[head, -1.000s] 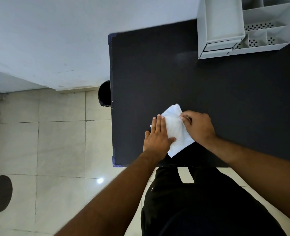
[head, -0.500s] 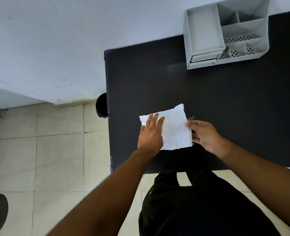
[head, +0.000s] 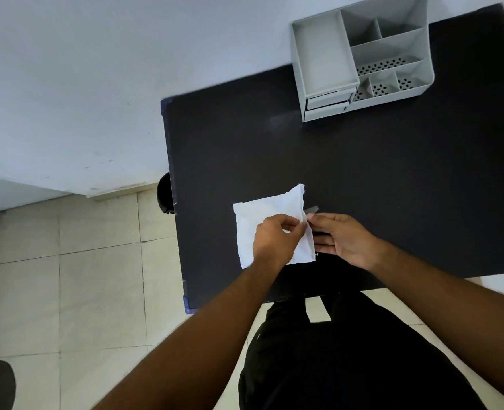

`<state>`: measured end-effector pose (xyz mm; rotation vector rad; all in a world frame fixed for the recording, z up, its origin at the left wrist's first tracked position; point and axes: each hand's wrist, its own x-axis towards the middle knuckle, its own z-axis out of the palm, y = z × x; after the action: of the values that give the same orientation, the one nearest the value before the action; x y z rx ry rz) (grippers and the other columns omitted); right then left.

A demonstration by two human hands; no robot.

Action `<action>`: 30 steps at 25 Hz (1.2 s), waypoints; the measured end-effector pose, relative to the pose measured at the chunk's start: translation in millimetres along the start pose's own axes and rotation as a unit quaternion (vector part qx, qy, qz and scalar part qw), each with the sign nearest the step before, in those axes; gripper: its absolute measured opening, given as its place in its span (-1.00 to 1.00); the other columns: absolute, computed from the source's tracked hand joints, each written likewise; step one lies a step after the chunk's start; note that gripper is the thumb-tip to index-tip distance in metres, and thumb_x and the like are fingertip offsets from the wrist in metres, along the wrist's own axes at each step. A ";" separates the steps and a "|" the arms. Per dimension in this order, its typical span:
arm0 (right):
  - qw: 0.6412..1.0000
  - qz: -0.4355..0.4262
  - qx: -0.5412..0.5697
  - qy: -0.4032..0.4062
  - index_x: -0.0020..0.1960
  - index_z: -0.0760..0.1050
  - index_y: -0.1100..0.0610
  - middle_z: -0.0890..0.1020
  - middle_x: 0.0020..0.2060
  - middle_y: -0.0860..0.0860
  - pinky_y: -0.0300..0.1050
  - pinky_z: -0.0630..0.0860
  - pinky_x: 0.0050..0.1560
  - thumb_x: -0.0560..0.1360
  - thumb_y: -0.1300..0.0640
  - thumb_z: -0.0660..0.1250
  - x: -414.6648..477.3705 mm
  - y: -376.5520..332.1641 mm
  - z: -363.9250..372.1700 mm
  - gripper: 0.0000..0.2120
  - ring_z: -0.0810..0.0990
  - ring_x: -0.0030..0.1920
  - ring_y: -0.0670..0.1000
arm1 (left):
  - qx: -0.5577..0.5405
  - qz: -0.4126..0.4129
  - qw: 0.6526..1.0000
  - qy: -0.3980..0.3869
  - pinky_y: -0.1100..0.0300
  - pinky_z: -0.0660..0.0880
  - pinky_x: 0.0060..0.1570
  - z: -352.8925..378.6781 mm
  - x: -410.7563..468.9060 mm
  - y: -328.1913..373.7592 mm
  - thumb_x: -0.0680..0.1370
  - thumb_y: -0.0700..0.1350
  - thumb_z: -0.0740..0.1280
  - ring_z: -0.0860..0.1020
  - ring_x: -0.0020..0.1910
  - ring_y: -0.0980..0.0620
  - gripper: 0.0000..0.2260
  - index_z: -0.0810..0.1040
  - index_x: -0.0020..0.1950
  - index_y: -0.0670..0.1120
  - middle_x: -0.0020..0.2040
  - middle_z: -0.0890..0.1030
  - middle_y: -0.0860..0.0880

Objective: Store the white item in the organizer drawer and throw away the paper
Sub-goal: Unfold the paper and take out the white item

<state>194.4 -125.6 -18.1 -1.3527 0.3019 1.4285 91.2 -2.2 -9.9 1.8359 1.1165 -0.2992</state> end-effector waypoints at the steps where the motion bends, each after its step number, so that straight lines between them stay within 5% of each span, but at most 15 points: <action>1: 1.000 -0.004 -0.006 -0.001 0.18 0.64 0.18 0.74 0.04 0.12 0.02 0.65 0.05 0.60 0.07 0.33 -0.4 -0.8 -0.6 -0.75 0.72 0.05 0.13 | -0.004 -0.003 1.000 0.004 0.24 0.59 0.04 -0.6 1.4 1.7 0.55 0.09 0.44 0.60 -0.11 0.14 -0.74 0.69 0.11 -0.05 0.03 0.70 0.07; 8: 0.986 0.006 -0.055 0.159 0.14 0.59 0.12 0.73 0.00 0.07 -0.04 0.64 -0.03 0.59 0.08 0.35 12.0 2.9 -21.9 -0.81 0.74 -0.06 0.06 | -0.117 -0.095 0.982 0.112 0.43 0.42 -0.28 -12.6 4.9 -10.3 0.56 -0.06 0.40 0.59 -0.23 0.21 -0.90 0.66 -0.08 -0.06 -0.21 0.65 0.13; 15: 0.976 -0.017 -0.150 0.156 0.25 0.54 0.04 0.71 0.00 0.01 -0.03 0.63 -0.05 0.55 0.03 0.35 10.5 -6.2 -31.6 -0.71 0.70 0.00 0.05 | -0.083 -0.030 0.995 0.048 0.35 0.48 -0.19 -18.0 1.8 -23.0 0.57 0.03 0.38 0.64 -0.14 0.09 -0.84 0.67 -0.08 -0.04 -0.12 0.69 0.06; 18: 0.933 -0.104 -0.280 0.200 0.33 0.46 -0.02 0.65 0.04 -0.06 -0.09 0.54 0.02 0.48 0.01 0.43 18.6 -19.1 -32.7 -0.57 0.64 0.03 0.00 | -0.060 -0.024 0.990 0.129 0.25 0.55 -0.13 -27.7 10.3 -26.7 0.57 0.00 0.37 0.62 -0.19 0.12 -0.89 0.65 -0.02 0.00 0.01 0.65 0.11; 21: 0.886 -0.162 -0.408 0.153 0.33 0.49 -0.03 0.63 0.06 -0.06 -0.07 0.57 0.08 0.46 0.08 0.46 26.5 -34.4 -28.2 -0.55 0.63 0.06 -0.02 | 0.015 -0.048 0.981 0.186 0.21 0.50 -0.10 -37.8 30.5 -35.2 0.58 0.03 0.34 0.52 -0.14 0.09 -0.79 0.60 0.10 -0.07 0.08 0.52 0.06; 24: 0.853 -0.187 -0.472 0.118 0.20 0.60 0.02 0.70 0.04 -0.04 -0.07 0.62 0.04 0.51 0.13 0.41 37.0 -44.1 -16.2 -0.73 0.67 0.03 -0.02 | -0.038 -0.118 0.985 0.122 0.17 0.44 -0.20 -46.8 48.2 -29.1 0.59 0.02 0.31 0.48 -0.23 0.03 -0.80 0.57 -0.02 -0.11 -0.21 0.53 0.01; 27: 0.843 -0.203 -0.479 0.141 0.09 0.66 0.01 0.70 -0.05 -0.07 -0.11 0.61 0.01 0.53 0.19 0.34 41.2 -48.8 -6.4 -0.80 0.66 -0.03 -0.04 | -0.070 -0.159 0.980 0.096 0.12 0.51 -0.11 -55.7 59.8 -22.4 0.58 -0.04 0.37 0.52 -0.23 0.03 -0.80 0.47 -0.22 0.02 -0.27 0.52 0.07; 30: 0.843 -0.218 -0.470 0.147 0.06 0.67 0.02 0.68 -0.08 -0.09 -0.14 0.59 0.01 0.53 0.24 0.33 39.6 -48.8 -2.7 -0.79 0.64 -0.04 -0.07 | -0.072 -0.188 0.976 0.077 0.10 0.53 -0.15 -59.3 63.8 -24.3 0.55 -0.04 0.41 0.52 -0.29 -0.01 -0.70 0.45 -0.34 -0.06 -0.31 0.53 0.01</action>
<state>244.6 -89.1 -28.8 -2.2584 -0.5825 0.9674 92.9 85.6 -31.3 1.5327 1.5551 -0.2879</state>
